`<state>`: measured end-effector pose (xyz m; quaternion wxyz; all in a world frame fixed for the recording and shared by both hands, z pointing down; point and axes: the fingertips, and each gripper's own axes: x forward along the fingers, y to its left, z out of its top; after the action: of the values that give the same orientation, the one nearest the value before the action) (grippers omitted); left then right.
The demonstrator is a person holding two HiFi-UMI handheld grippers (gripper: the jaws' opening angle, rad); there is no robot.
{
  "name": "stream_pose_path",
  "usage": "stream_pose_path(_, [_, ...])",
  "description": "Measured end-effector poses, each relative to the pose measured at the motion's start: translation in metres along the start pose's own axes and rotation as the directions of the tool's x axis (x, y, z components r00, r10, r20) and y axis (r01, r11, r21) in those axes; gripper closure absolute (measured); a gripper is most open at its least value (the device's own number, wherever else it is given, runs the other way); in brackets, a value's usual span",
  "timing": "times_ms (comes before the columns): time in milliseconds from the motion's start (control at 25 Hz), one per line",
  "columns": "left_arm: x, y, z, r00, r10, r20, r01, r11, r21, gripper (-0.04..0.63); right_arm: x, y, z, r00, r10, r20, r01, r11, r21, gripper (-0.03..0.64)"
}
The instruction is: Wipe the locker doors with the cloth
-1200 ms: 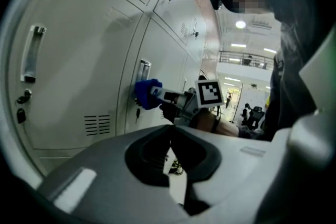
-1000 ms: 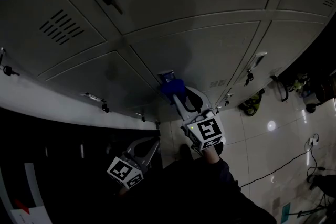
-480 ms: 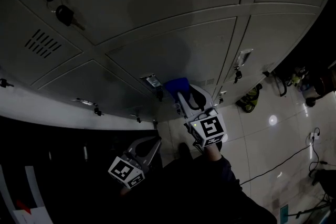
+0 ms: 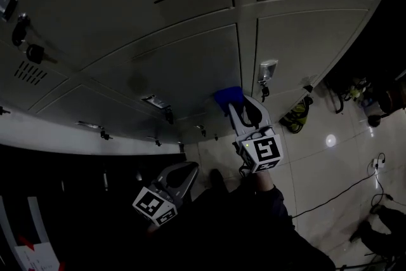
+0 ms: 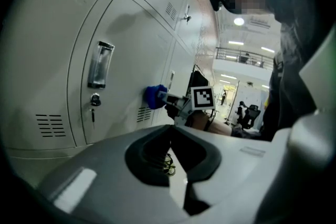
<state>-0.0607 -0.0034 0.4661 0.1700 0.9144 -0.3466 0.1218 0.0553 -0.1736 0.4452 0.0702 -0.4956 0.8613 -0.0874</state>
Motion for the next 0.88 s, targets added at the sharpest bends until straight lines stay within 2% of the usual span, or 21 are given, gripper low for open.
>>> stream_pose_path(200, [0.017,-0.014,0.002,1.000,-0.001,-0.006,0.001,1.000,-0.002,0.595,-0.010,-0.025,0.002,1.000,-0.021,-0.004,0.021,1.000,0.001,0.486])
stream_pose_path(480, [0.018,-0.019,0.002,1.000,0.000,-0.008,0.000,1.000,0.001,0.595,-0.014,-0.024,0.001,1.000,-0.019,0.009,0.019,1.000,0.024,0.486])
stream_pose_path(680, [0.005,-0.016,-0.007,1.000,-0.007,-0.025,0.007,1.000,-0.007,0.595,-0.014,-0.001,-0.008,1.000,0.006,0.001,-0.006,1.000,0.029,0.486])
stream_pose_path(880, [-0.017,-0.005,-0.016,0.999,-0.018,-0.033,0.018,1.000,-0.003,0.595,-0.005,0.041,-0.032,0.998,0.052,-0.032,-0.051,0.998,0.031,0.486])
